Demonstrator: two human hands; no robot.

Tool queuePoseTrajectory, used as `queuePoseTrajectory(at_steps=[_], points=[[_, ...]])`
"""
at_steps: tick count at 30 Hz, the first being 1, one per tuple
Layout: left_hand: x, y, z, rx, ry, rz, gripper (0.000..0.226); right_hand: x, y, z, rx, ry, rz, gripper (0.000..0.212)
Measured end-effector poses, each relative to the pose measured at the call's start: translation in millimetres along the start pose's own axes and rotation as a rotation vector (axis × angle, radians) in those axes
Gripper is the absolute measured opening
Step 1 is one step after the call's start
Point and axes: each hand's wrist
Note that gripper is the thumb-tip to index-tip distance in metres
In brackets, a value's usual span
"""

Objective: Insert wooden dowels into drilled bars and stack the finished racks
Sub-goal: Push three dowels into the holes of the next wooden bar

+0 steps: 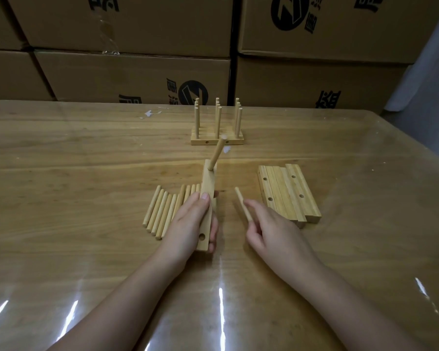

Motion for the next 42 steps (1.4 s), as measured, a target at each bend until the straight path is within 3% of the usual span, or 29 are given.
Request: queuePoseTrajectory(at_steps=[9, 13, 18, 27, 38, 42], points=[[-1.1, -4.1, -1.7, -0.010, 0.044, -0.026, 0.040, 4.2, -5.3, 2.2, 0.138, -0.639, 0.496, 0.033], [-1.1, -2.9, -2.2, -0.038, 0.097, 0.017, 0.044, 3.1, -7.8, -3.4, 0.073, -0.905, 0.535, 0.028], [-0.5, -3.8, -3.2, -0.011, 0.181, 0.064, 0.035, -1.0, -7.6, -3.4, 0.058, -0.856, 0.437, 0.022], [-1.4, -2.1, -1.8, 0.022, 0.090, 0.105, 0.035, 0.4, -5.2, -2.6, -0.001, -0.794, 0.345, 0.027], [-3.3, 0.7, 2.6, -0.031, 0.003, 0.133, 0.027, 3.6, -3.3, -4.0, 0.097, -0.636, 0.191, 0.034], [-1.4, 2.7, 2.1, -0.056, -0.007, 0.133, 0.035, 5.0, -3.2, -4.2, 0.176, -0.558, 0.153, 0.034]])
Point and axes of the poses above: each hand's wrist, its own y-axis away from the middle knuckle, its own z-axis out of the palm, x = y × z, and after that the axes turned 13 degrees about x, right-handed
